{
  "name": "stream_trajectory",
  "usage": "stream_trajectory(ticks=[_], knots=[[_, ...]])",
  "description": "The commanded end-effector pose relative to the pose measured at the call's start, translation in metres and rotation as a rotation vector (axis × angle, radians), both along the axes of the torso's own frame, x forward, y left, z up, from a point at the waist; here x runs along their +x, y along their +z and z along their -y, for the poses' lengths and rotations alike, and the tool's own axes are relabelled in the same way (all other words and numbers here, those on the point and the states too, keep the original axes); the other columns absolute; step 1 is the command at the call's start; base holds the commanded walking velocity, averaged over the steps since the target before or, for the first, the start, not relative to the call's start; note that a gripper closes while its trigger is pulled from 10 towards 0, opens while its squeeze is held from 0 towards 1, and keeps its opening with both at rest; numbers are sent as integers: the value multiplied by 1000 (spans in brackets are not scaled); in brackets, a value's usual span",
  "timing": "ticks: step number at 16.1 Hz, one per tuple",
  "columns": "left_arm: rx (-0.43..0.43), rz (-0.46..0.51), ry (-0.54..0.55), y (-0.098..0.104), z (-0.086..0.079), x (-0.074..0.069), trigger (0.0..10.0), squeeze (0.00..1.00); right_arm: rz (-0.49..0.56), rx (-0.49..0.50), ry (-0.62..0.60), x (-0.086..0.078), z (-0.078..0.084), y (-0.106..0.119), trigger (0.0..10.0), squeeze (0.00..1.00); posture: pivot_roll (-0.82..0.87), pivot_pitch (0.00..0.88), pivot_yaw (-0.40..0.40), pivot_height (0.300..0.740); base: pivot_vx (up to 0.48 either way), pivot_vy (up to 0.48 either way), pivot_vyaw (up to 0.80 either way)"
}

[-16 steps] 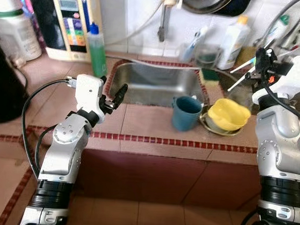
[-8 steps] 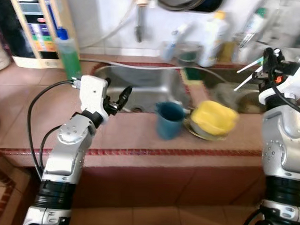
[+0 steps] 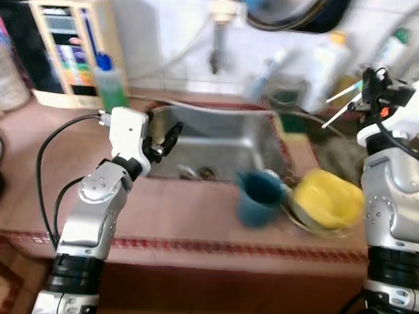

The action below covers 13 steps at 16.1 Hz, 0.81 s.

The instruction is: Kitchen organization

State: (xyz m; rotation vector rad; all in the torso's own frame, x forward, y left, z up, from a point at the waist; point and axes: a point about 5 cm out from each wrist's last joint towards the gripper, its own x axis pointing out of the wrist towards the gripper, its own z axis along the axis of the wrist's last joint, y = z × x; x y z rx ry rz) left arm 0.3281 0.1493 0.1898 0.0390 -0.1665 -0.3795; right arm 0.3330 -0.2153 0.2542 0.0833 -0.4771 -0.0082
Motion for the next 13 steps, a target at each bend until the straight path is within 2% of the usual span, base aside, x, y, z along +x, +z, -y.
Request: stream_trajectory(ticks=[1,6,9,13], knots=[[2,-1,15,2,-4,0,10000,0,17,-14,21,-1,-4,6,10000,0,-15,27,-30,740,375,0,0],[3,-2,19,1,-3,-1,10000,0,9,-24,25,-1,-4,5,10000,0,-17,29,-34,740,331,0,0],[39,20,-55,4,7,-5,10000,0,-22,-22,31,1,-1,3,10000,0,-19,29,-37,740,0,0,0],[90,32,-150,11,26,-11,10000,0,-149,2,-9,9,18,-10,10000,0,-24,34,-35,740,0,0,0]])
